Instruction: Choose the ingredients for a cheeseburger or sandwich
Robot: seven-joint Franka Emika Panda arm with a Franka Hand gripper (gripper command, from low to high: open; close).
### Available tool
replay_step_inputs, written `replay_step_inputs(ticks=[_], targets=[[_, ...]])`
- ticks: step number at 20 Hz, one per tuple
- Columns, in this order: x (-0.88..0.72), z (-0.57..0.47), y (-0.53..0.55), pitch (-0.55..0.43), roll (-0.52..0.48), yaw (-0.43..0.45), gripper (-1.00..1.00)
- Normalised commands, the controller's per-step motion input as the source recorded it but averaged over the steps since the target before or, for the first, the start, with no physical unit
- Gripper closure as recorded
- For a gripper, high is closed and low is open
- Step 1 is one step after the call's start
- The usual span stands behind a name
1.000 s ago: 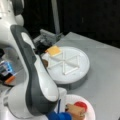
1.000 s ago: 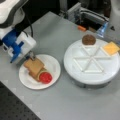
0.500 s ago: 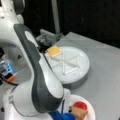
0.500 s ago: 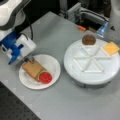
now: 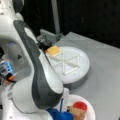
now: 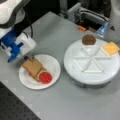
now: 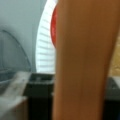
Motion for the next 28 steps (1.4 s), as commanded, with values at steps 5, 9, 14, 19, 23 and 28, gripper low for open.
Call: replay_step_inputs(ticks=[5, 9, 14, 19, 23, 28], targets=[[-0.41, 0.08, 0.37, -0.014, -0.29, -0.115, 1.0], [-0.45, 0.06, 0.42, -0.044, -0.276, -0.154, 1.0], [-0.45, 0.05, 0.41, -0.083, -0.296, -0.168, 1.0], [-0.38, 0.07, 0.39, -0.127, -0.317, -0.159, 1.0], [-0.29, 0.09, 0.39, -0.144, -0.314, -0.125, 1.0], [-0.21, 0.1, 0.35, -0.137, -0.312, -0.104, 1.0]])
